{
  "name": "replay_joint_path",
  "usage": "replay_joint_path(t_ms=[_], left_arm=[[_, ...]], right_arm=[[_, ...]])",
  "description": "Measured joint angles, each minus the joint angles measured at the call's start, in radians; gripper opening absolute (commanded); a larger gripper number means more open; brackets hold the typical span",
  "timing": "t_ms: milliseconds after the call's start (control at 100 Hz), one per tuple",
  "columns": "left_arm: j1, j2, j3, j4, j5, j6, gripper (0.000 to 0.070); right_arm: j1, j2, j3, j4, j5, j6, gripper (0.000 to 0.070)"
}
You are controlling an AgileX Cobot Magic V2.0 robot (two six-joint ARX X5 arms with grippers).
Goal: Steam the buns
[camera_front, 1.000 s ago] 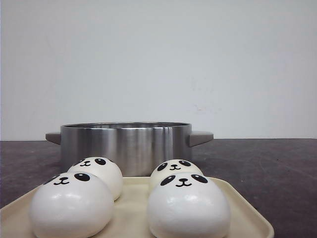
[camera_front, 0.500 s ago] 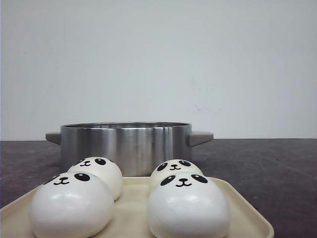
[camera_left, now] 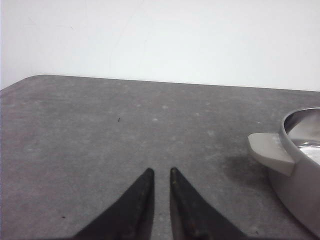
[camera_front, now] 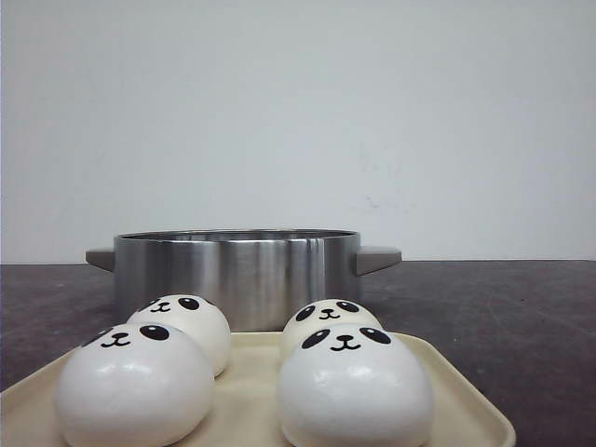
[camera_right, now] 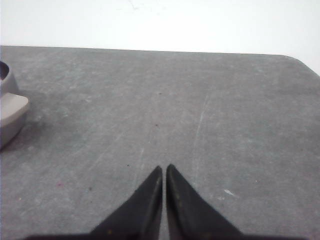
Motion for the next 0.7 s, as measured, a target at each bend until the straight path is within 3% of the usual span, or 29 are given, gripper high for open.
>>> replay_joint_path(t_ms=[520, 700], left_arm=[[0.0, 0.0, 0.0, 0.0, 0.0, 0.0, 0.0007], [0.0, 0.0, 0.0, 0.0, 0.0, 0.0, 0.0007]], right_arm=[[0.0, 0.0, 0.0, 0.003, -0.003, 0.003, 0.0007], [0.0, 0.0, -0.001, 0.063, -0.008, 0.093, 0.0007]])
